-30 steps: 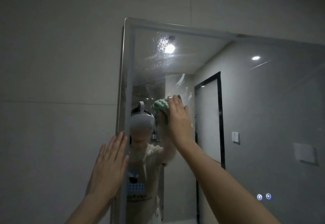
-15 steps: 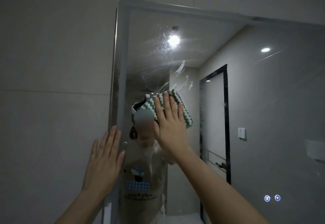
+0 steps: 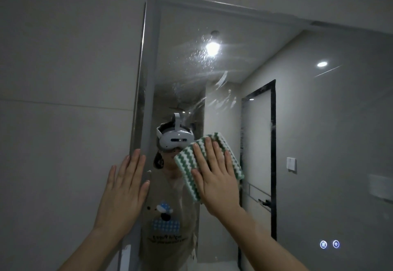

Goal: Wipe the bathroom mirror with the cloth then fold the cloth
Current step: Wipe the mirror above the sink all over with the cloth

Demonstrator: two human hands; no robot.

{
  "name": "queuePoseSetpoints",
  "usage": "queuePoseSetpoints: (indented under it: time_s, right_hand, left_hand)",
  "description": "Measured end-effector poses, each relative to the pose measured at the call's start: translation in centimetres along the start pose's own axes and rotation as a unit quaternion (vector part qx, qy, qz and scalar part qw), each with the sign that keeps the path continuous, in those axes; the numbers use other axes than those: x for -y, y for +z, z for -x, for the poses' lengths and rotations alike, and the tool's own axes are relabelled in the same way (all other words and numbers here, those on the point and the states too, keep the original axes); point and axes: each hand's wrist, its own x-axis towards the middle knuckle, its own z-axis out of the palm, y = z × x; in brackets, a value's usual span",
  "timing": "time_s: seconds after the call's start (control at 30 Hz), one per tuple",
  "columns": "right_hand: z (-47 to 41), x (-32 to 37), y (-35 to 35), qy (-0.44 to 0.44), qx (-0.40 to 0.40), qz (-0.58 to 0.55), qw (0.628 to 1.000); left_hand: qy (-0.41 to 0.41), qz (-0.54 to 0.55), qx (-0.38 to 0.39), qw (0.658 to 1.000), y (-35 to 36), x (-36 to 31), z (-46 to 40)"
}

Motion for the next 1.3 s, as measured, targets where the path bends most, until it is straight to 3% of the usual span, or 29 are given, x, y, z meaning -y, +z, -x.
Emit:
queuePoseSetpoints:
  time_s: [0.4,0.9,1.3]
  right_hand:
    - [-14.9,-3.1,-2.4,0.109,-0.016,-0.007,0.994]
    - [-22.1,-4.1,-4.3,0.118,-0.036,-0.026,0.992]
    - [-30.3,-2.1,-6.1,0.197,-0.042,-0.062,0.977]
  left_hand:
    - [0.029,-0.011,-0.077,0.997,0.2,0.3,-0.8]
    - [0.047,-0.032,-0.138,0.989,-2.4,1.8,-12.4]
    - [0.083,-0.053,-0.179,0.979,-4.1,3.4,-19.5]
